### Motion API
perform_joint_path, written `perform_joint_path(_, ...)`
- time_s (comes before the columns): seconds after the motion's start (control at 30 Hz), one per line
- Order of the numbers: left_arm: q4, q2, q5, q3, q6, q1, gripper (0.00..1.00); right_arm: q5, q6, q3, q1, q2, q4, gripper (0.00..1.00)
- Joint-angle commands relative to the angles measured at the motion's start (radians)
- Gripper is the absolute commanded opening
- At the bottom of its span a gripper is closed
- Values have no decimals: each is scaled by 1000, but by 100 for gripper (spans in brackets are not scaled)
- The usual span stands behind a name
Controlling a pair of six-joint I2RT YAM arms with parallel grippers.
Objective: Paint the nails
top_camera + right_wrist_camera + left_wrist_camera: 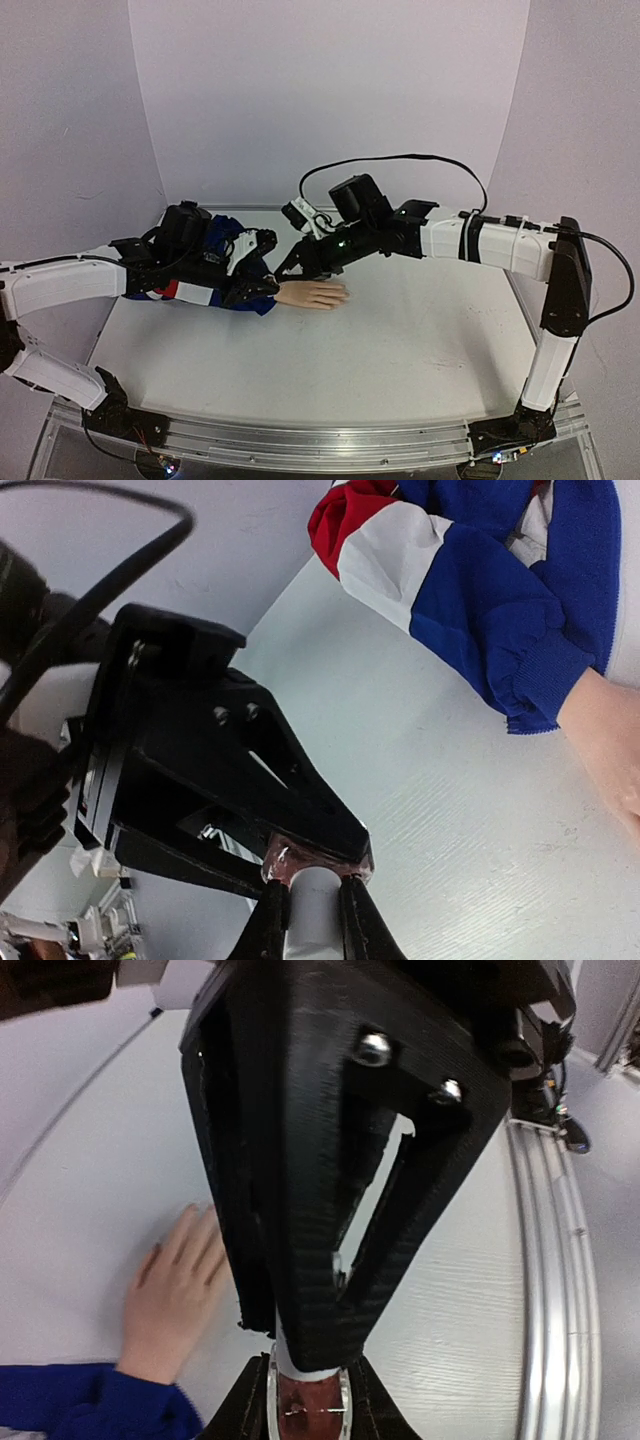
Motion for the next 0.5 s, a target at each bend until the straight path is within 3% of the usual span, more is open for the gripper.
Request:
perform_joint_path(0.0, 94, 88, 510, 150, -244, -21, 0, -224, -514, -36, 24, -94, 23, 0)
perform_joint_path(0.1, 110, 128, 869, 207, -306, -23, 0, -461, -686, -100, 24, -165, -8, 0)
perform_joint_path(0.17, 110, 137, 937, 232, -334, -25, 0, -532, -758, -108, 26, -192, -79, 0)
perform_joint_path(0.33, 114, 92, 842, 201, -296, -26, 0, -485, -792, -160, 26, -254, -98, 0)
perform_joint_path(0.47, 113, 60, 655, 173, -287, -32, 0, -394, -743, -154, 18, -267, -94, 2)
